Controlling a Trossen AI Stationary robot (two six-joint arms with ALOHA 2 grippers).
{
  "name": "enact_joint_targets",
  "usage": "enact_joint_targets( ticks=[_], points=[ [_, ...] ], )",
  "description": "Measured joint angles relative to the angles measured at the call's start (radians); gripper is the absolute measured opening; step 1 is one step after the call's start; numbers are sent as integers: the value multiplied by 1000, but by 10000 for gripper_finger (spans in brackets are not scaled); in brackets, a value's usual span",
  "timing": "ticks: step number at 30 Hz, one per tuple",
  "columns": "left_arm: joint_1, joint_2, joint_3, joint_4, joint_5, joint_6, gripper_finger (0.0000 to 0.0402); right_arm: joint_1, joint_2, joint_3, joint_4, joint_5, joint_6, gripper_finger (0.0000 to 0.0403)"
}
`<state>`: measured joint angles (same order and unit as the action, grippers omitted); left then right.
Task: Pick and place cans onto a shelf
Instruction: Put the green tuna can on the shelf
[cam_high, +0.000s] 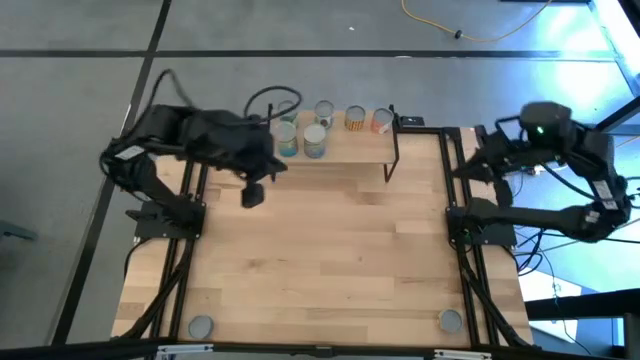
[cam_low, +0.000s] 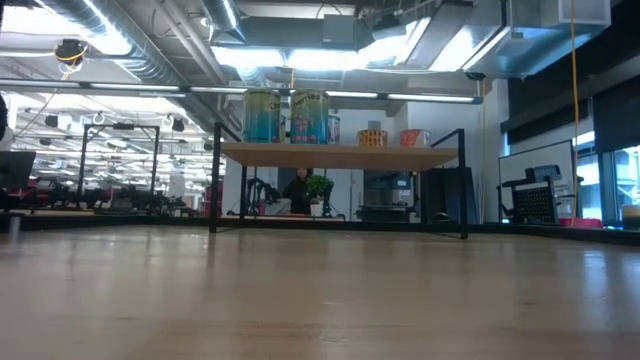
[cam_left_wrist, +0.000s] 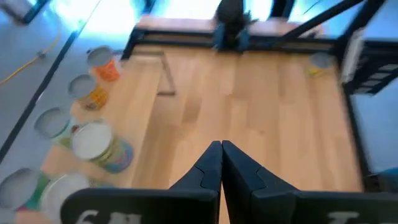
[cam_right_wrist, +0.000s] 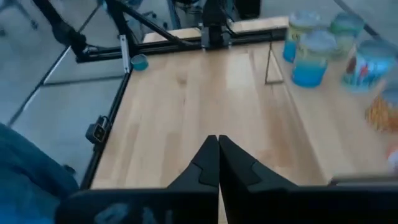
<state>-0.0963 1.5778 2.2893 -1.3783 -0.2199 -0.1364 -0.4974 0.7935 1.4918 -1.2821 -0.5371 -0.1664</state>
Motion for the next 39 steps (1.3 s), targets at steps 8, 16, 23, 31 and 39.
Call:
enact_joint_targets(
  ticks=[8,16,23,31,39],
  points=[
    [-152,-210,-335,232,-53,-90,0,6,-299,-300,156,-4,222,0],
    [-251,-469,-808,480,-134,-309,0,6,-408,-517,374,-55,297,0],
    [-326,-630,-1085,452,-84,-631,0,7,-386,-620,473,-94,301,0],
    [-412,-691,-1218,299,161,-946,0,13,-340,-641,558,-101,300,0],
    [-417,-688,-1254,211,319,-1088,7,13,-315,-641,633,-86,297,0]
  ],
)
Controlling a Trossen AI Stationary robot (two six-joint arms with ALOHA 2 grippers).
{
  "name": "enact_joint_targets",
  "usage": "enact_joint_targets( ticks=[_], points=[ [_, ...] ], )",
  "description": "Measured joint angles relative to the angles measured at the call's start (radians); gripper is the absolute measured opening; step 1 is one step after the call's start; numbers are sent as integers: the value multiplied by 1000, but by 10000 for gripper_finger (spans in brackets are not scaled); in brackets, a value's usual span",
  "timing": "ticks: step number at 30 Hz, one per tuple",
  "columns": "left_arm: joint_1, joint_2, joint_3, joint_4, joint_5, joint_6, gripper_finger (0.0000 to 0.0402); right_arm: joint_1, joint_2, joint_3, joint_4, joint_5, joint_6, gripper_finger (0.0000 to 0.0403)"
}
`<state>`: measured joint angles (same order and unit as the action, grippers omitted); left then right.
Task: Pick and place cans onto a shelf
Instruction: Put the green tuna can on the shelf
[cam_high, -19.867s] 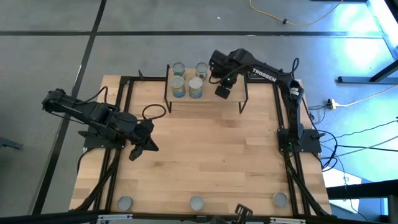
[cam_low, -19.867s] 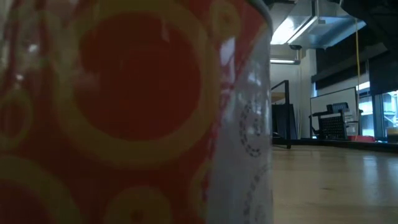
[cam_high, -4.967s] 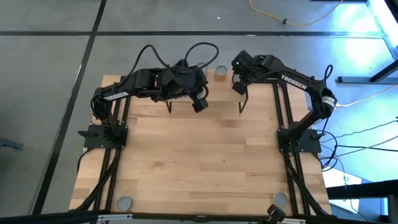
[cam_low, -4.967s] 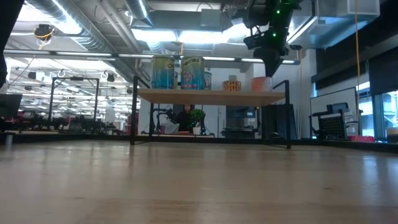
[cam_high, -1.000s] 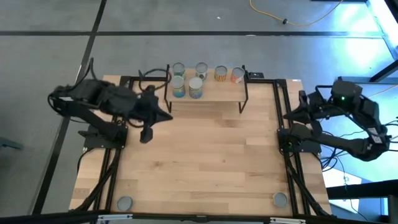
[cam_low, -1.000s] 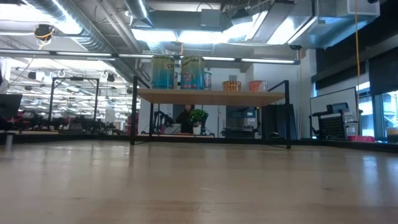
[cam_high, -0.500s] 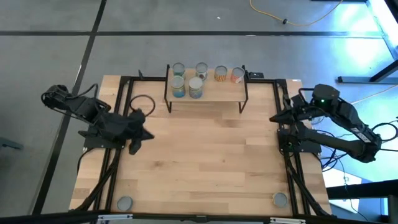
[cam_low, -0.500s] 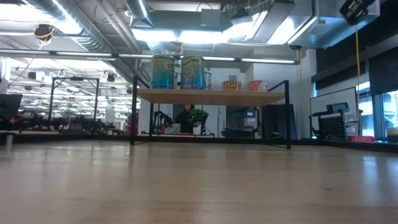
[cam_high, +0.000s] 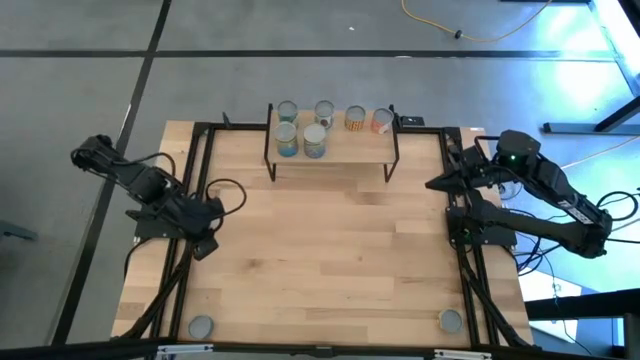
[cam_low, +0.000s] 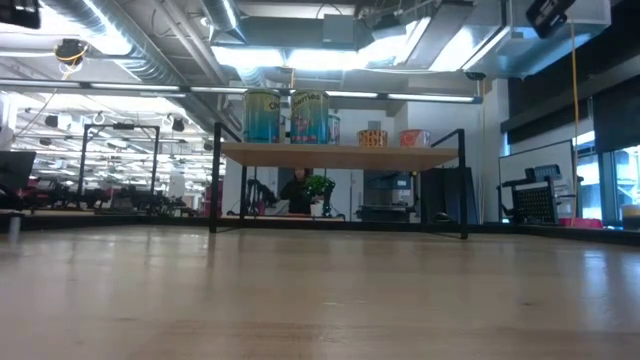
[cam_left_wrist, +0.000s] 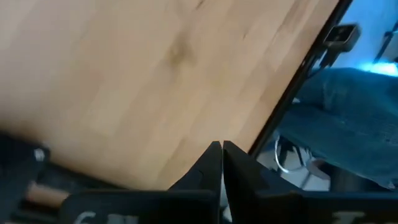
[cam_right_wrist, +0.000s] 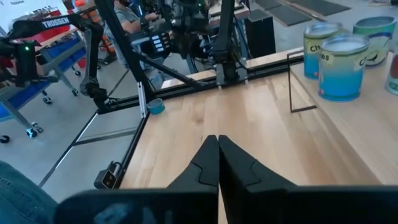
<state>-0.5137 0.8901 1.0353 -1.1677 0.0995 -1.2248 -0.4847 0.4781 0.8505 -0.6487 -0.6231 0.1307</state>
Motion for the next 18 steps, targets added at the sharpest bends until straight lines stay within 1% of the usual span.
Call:
enact_joint_targets(
  ticks=[4,6,8,13,18],
  points=[
    [-11,7,-51,10,102,-66,32,0,13,0,3,0,12,0],
    [-34,7,-94,42,137,-66,45,0,19,0,3,0,19,0],
    [-64,7,-145,111,151,-39,54,0,21,0,3,0,20,0],
    [-170,7,-256,290,147,51,55,0,23,0,2,0,20,0],
    [-296,7,-356,433,81,2,56,0,23,0,2,0,19,0]
  ],
)
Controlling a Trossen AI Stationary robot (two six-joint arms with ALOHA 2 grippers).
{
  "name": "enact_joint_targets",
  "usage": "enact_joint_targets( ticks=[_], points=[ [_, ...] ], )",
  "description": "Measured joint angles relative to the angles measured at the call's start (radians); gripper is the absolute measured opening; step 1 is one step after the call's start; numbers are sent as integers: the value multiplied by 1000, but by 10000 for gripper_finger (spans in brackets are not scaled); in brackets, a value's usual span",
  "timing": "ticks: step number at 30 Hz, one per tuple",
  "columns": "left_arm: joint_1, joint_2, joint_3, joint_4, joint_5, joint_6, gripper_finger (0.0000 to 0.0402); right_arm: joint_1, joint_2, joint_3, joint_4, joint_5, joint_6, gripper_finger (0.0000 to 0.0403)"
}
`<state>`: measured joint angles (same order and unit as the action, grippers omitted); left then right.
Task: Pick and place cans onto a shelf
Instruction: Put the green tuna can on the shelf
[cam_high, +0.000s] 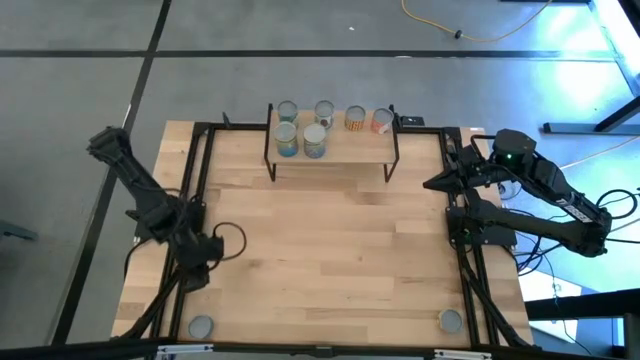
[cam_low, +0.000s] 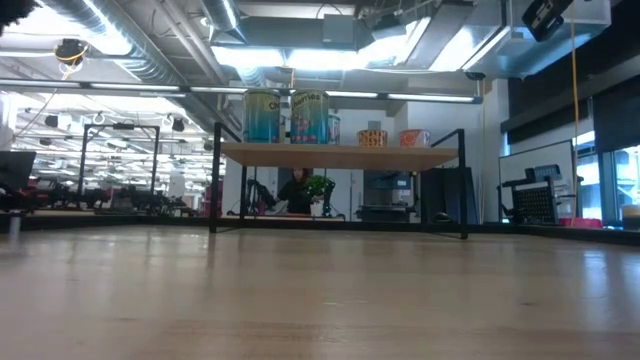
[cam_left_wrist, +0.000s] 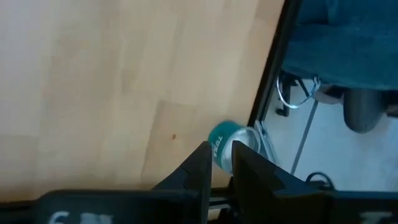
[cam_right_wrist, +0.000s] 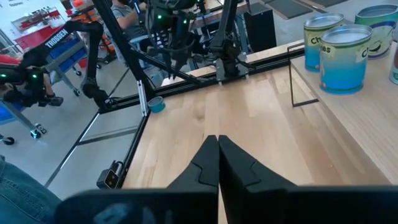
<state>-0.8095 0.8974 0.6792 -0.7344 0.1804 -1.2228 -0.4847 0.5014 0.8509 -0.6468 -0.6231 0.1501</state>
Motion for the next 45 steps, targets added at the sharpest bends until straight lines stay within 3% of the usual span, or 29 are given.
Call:
enact_joint_targets(
  ticks=[9,16,26,36,45],
  points=[
    [-196,13,-114,178,-40,-64,54,0,0,0,-2,-8,-2,0],
    [-237,125,-131,294,-101,-84,53,0,0,0,-2,-8,-7,0],
    [-241,247,-132,366,-36,-259,53,0,0,1,-1,-6,-2,0],
    [-280,346,-132,570,-48,-106,53,0,0,1,-1,-6,-2,0],
    [-307,400,-132,562,-49,-110,53,0,0,1,-1,-8,-1,0]
  ],
)
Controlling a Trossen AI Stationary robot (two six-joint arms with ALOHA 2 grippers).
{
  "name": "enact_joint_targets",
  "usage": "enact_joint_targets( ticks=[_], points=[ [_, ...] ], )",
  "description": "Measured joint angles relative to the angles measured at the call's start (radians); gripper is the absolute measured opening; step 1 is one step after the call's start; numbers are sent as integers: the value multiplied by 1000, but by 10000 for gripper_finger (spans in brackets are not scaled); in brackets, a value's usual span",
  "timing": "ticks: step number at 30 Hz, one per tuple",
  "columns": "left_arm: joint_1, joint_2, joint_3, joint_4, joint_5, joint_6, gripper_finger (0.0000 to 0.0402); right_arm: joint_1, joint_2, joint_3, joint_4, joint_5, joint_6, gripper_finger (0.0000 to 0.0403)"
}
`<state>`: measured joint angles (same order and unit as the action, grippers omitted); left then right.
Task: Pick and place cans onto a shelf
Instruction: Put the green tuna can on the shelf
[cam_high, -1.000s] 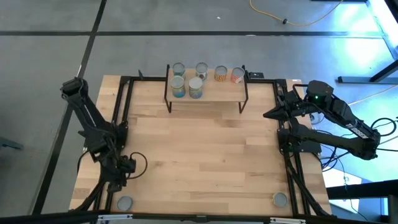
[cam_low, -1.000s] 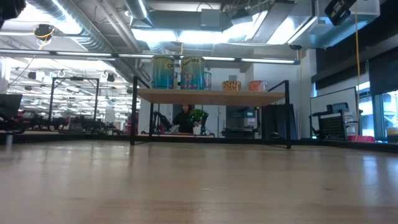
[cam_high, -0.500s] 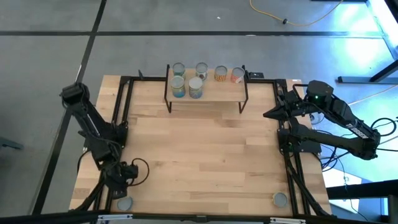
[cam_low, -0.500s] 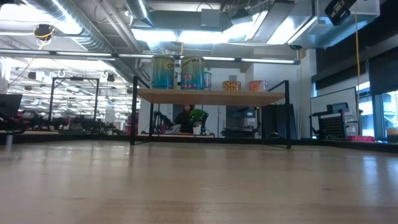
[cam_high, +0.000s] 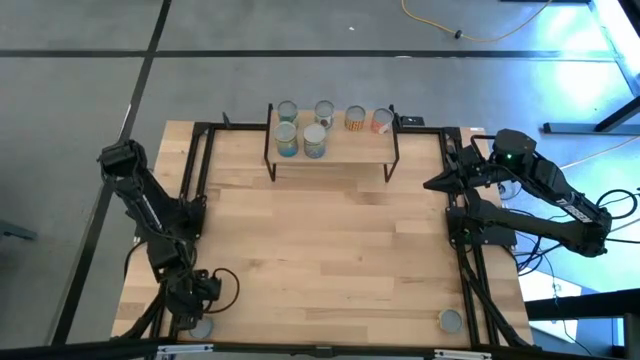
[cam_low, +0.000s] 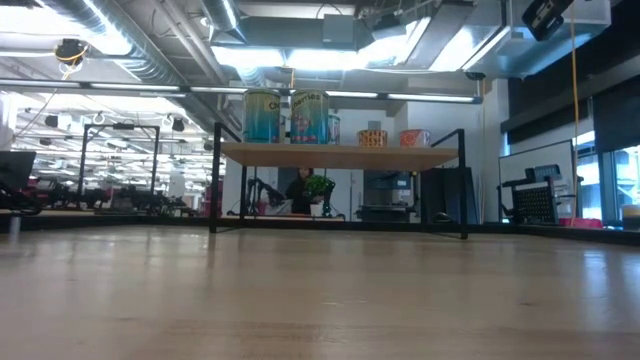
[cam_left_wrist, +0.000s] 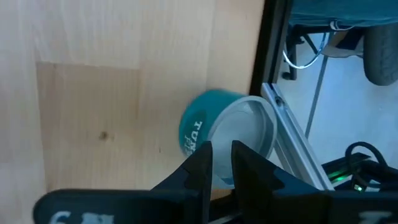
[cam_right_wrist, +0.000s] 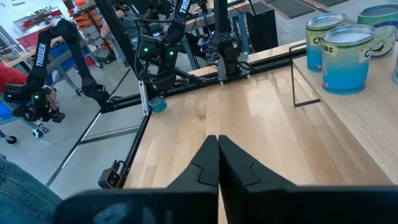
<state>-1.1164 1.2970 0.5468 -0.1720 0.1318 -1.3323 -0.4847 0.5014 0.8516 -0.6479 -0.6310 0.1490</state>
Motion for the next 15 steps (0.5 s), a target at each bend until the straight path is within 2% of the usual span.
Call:
enact_joint_targets(
  ticks=[15],
  points=[
    [0,7,0,-3,-13,7,53,0,0,0,0,0,4,0]
  ],
)
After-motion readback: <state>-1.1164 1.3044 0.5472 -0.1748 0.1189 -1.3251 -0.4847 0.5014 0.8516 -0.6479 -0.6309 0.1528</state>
